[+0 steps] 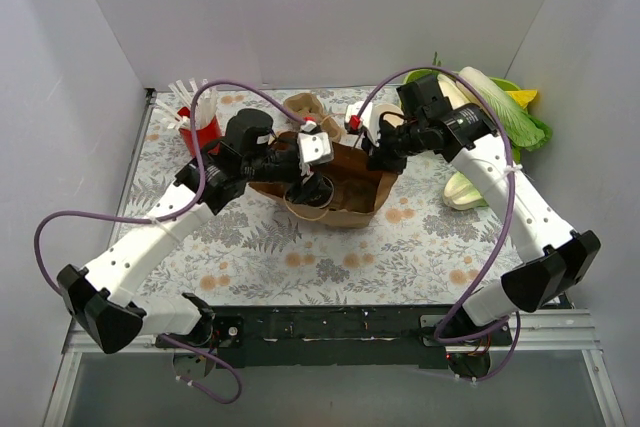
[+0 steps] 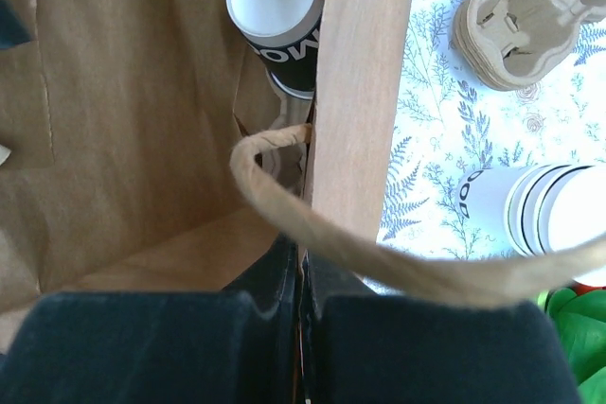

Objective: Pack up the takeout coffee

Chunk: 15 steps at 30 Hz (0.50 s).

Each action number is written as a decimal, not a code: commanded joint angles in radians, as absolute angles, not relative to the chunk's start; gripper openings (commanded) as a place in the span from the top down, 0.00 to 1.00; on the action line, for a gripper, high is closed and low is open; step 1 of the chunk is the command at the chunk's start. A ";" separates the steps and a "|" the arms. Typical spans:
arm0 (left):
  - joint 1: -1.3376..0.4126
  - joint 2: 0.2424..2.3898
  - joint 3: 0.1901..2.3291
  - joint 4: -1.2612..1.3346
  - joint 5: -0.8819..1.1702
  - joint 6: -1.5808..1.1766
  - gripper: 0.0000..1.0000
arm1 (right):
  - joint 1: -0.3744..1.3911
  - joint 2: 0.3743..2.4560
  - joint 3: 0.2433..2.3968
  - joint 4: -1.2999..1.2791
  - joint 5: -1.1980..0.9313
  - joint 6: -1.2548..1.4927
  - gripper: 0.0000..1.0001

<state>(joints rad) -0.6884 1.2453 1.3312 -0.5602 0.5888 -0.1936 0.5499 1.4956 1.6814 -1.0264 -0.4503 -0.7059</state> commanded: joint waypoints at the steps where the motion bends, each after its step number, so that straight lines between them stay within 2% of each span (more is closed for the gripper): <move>1: -0.686 1.302 1.362 -0.672 0.594 -0.022 0.47 | 0.557 1.427 1.649 -1.054 -0.471 -0.773 0.99; 7: -0.704 1.385 1.376 -0.722 0.566 0.147 0.48 | 0.589 1.330 1.523 -0.979 -0.437 -0.804 0.99; 12: -0.755 1.367 1.257 -0.654 0.490 0.270 0.45 | 0.591 1.282 1.465 -0.913 -0.449 -0.732 0.99; 14: -0.768 1.347 1.211 -0.608 0.442 0.313 0.41 | 0.597 1.273 1.453 -0.887 -0.453 -0.712 0.99; 15: -0.770 1.338 1.166 -0.589 0.421 0.355 0.34 | 0.603 1.272 1.454 -0.884 -0.459 -0.710 0.99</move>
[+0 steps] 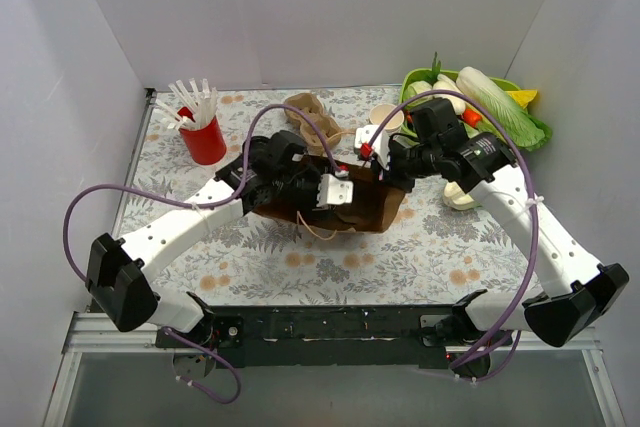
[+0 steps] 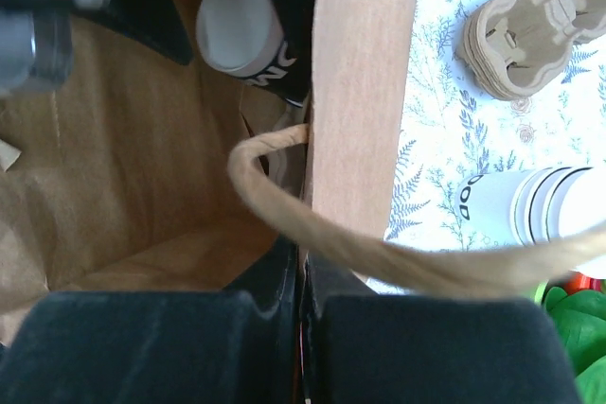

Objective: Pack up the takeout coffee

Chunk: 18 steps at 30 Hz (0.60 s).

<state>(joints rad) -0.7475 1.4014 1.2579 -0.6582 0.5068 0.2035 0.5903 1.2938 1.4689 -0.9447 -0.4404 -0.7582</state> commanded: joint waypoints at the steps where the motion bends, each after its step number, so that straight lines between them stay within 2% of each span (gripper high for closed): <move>1: -0.772 1.325 1.151 -0.574 0.381 0.371 0.31 | 0.609 1.278 1.457 -0.887 -0.462 -0.710 0.99; 3: -0.775 1.325 1.131 -0.539 0.341 0.399 0.25 | 0.626 1.285 1.474 -0.893 -0.453 -0.707 0.99; 11: -0.775 1.402 1.134 -0.534 0.183 0.374 0.24 | 0.678 1.301 1.496 -0.891 -0.451 -0.703 0.99; 18: -0.773 1.457 1.137 -0.586 0.169 0.327 0.25 | 0.678 1.301 1.502 -0.874 -0.466 -0.703 0.99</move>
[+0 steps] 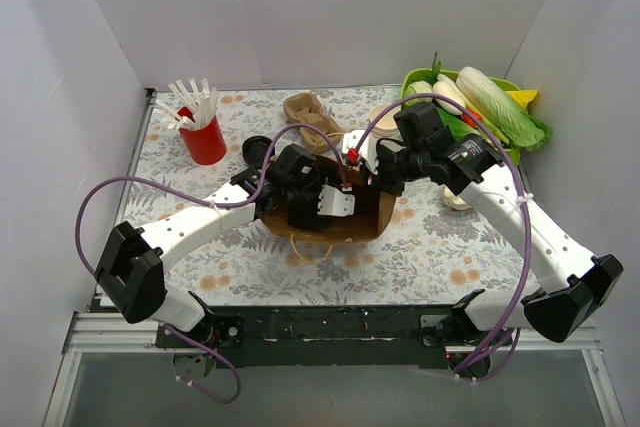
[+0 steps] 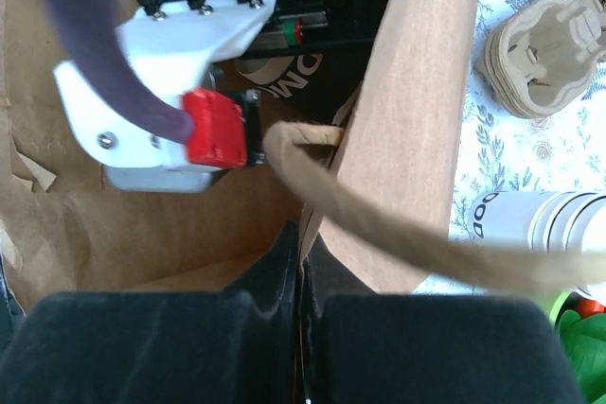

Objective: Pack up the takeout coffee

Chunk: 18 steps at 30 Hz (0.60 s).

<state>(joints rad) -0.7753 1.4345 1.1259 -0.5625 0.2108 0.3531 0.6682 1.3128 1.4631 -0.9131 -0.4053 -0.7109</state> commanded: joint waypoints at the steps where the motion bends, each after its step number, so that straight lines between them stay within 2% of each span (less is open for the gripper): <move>1: -0.775 1.457 1.126 -0.586 0.175 0.325 0.26 | 0.678 1.296 1.494 -0.871 -0.469 -0.700 0.99; 5: -0.775 1.470 1.111 -0.583 0.189 0.316 0.39 | 0.678 1.290 1.489 -0.868 -0.479 -0.690 0.99; 6: -0.775 1.471 1.120 -0.583 0.190 0.305 0.47 | 0.678 1.289 1.486 -0.864 -0.476 -0.692 0.99; 9: -0.775 1.470 1.141 -0.594 0.202 0.273 0.58 | 0.677 1.285 1.480 -0.858 -0.468 -0.692 0.99; 12: -0.775 1.453 1.164 -0.601 0.215 0.253 0.74 | 0.678 1.282 1.480 -0.854 -0.463 -0.689 0.99; 13: -0.775 1.447 1.172 -0.601 0.215 0.247 0.88 | 0.677 1.282 1.480 -0.850 -0.462 -0.686 0.99; 15: -0.775 1.436 1.170 -0.595 0.204 0.242 1.00 | 0.678 1.282 1.479 -0.844 -0.448 -0.684 0.99; 18: -0.775 1.428 1.170 -0.577 0.186 0.229 1.00 | 0.678 1.281 1.477 -0.833 -0.433 -0.681 0.99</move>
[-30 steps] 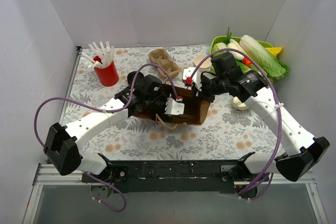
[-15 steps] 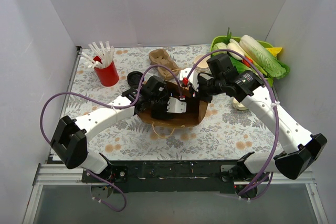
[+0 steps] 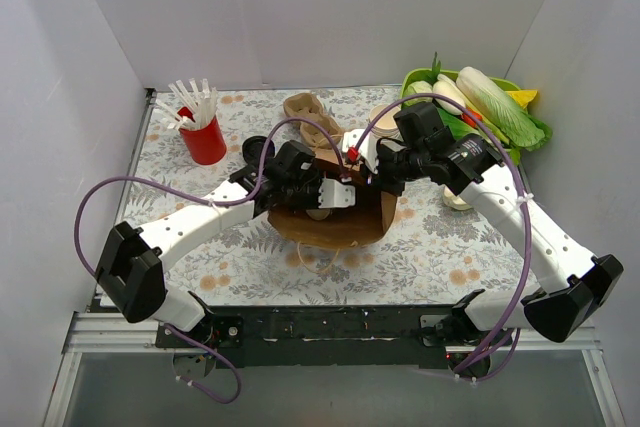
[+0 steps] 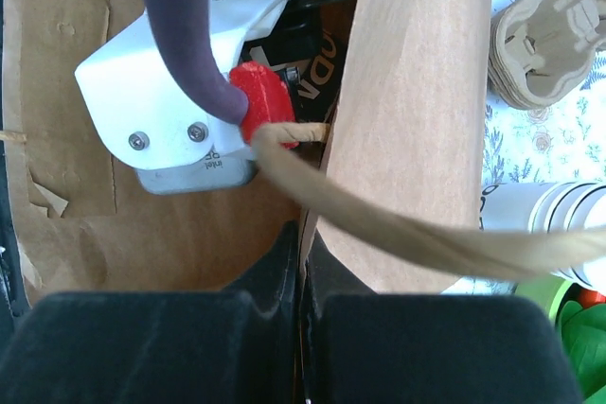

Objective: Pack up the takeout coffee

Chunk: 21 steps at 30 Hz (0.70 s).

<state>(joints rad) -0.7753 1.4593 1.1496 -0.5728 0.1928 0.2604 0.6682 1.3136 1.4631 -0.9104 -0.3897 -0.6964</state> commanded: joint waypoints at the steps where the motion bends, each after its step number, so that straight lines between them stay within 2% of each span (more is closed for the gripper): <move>1: -0.775 1.427 1.172 -0.572 0.180 0.222 1.00 | 0.677 1.281 1.477 -0.830 -0.427 -0.681 0.99; 10: -0.775 1.362 1.328 -0.546 0.195 0.009 1.00 | 0.647 1.285 1.451 -0.802 -0.316 -0.673 0.99; 15: -0.773 1.329 1.400 -0.561 0.222 -0.177 1.00 | 0.611 1.331 1.509 -0.824 -0.328 -0.676 0.99; 21: -0.718 1.272 1.462 -0.609 0.308 -0.258 1.00 | 0.523 1.446 1.655 -0.885 -0.379 -0.677 0.99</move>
